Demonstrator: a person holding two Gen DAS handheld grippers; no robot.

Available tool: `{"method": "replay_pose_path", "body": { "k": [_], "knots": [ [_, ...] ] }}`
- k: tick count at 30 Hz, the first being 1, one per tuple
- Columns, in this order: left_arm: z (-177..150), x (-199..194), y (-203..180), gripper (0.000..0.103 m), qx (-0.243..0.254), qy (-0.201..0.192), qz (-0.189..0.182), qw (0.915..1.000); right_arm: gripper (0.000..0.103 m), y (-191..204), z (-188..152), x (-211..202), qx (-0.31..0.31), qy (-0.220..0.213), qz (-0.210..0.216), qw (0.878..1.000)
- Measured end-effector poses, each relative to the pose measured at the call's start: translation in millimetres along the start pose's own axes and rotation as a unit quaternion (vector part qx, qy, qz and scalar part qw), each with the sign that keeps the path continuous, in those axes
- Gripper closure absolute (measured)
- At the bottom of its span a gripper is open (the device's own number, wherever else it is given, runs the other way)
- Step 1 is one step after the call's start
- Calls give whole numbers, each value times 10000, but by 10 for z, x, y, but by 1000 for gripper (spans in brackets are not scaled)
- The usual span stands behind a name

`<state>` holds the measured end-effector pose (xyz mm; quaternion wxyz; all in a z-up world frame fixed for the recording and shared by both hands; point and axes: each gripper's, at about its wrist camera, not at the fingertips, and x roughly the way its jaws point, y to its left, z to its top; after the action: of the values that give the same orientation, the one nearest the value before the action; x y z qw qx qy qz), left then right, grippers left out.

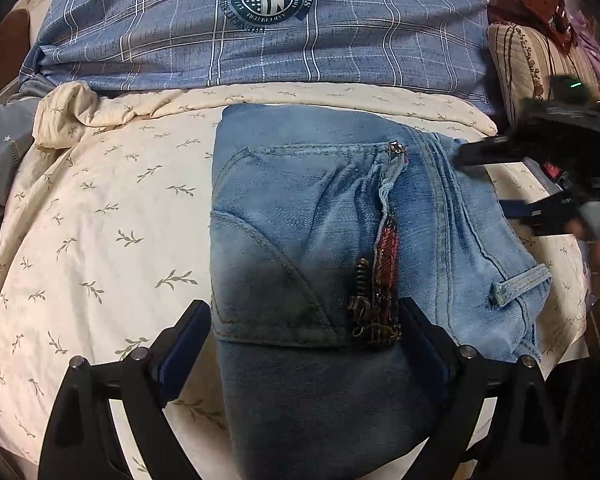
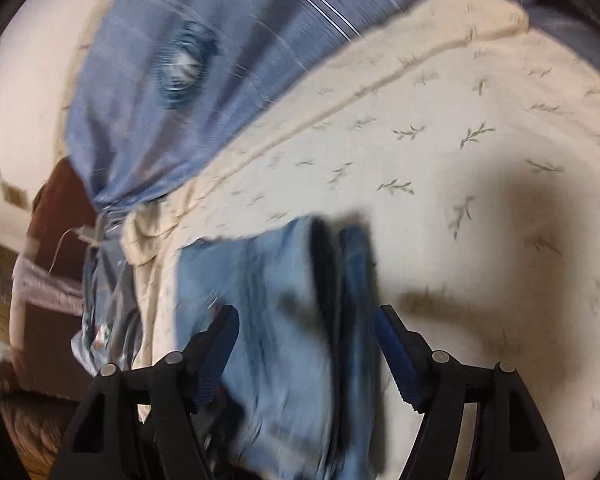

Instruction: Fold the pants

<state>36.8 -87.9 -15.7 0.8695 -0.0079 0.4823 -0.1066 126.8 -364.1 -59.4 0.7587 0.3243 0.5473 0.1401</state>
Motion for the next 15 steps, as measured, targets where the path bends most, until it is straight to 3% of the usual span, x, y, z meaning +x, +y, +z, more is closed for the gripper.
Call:
{"method": "replay_pose_path", "body": {
  "k": [1,2,3,5,6,7,9,10,12,14,15],
  "knots": [
    [-3,2,6,9,-12,3,-12,10000,29,-37,26,80,93,131,168,9997],
    [-5,2,16,9,-24,2,-22,10000,37,-48,0,126,93,196,351,9991],
    [-3,4,21,9,-37,5,-37,10000,58,16,-19,125,-96,184,341,9992],
    [3,7,28,9,-59,-7,-47,10000,76,171,-84,19,-449,-63,1,9990],
    [2,9,28,8,-82,-23,-55,9999,79,187,-111,-37,-516,-177,-92,9985],
    [-2,16,23,9,-91,-17,-67,9999,80,270,-125,-67,-781,-408,-436,9952],
    [-7,34,-8,8,-51,-6,-52,10000,78,235,-133,190,-914,-211,-940,9911],
    [-12,25,-6,8,-40,-32,-16,10000,76,144,-125,192,-752,-246,-777,9938],
    [-20,15,3,7,-60,-37,-8,10000,60,155,-89,129,-585,-204,-555,9965],
    [-25,8,18,7,-113,-37,-30,9999,39,236,-78,-40,-754,-309,-775,9937],
    [-30,5,23,7,-140,-36,-42,9999,39,313,-93,-84,-803,-460,-862,9920]
  ]
}}
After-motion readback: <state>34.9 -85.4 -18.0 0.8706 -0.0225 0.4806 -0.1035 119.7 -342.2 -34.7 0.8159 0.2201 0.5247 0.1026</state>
